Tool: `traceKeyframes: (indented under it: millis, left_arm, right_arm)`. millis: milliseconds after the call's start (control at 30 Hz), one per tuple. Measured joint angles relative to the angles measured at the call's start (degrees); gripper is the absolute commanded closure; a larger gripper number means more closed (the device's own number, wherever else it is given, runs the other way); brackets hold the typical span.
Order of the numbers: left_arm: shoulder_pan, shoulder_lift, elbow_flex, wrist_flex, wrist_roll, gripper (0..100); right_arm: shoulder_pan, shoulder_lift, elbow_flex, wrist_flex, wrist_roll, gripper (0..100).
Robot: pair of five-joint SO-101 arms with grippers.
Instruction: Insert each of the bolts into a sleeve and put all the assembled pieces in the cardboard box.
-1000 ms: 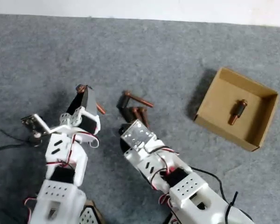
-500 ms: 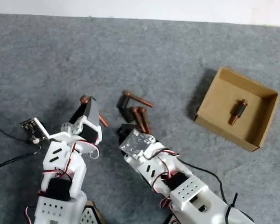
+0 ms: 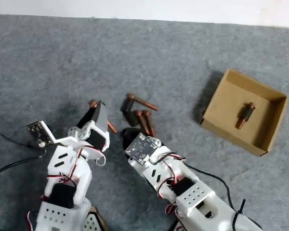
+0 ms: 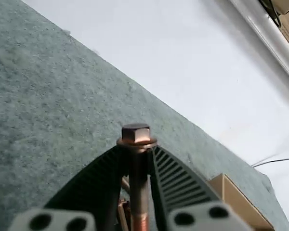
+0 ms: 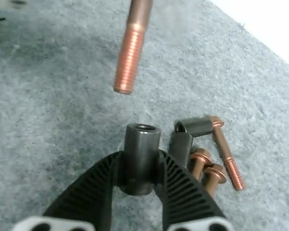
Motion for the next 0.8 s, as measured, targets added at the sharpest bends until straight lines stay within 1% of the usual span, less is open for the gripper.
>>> traceKeyframes:
  millis: [133, 333, 800]
  left_arm:
    - [2.90, 0.00, 0.09, 0.62, 0.00, 100]
    - [3.16, 0.00, 0.09, 0.62, 0.00, 100]
    - [3.43, 0.00, 0.09, 0.62, 0.00, 100]
  right_arm:
    - [0.00, 0.00, 0.00, 0.00, 0.18, 99.5]
    - [0.00, 0.00, 0.00, 0.00, 3.43, 99.5]
    - [0.00, 0.00, 0.00, 0.00, 3.43, 99.4]
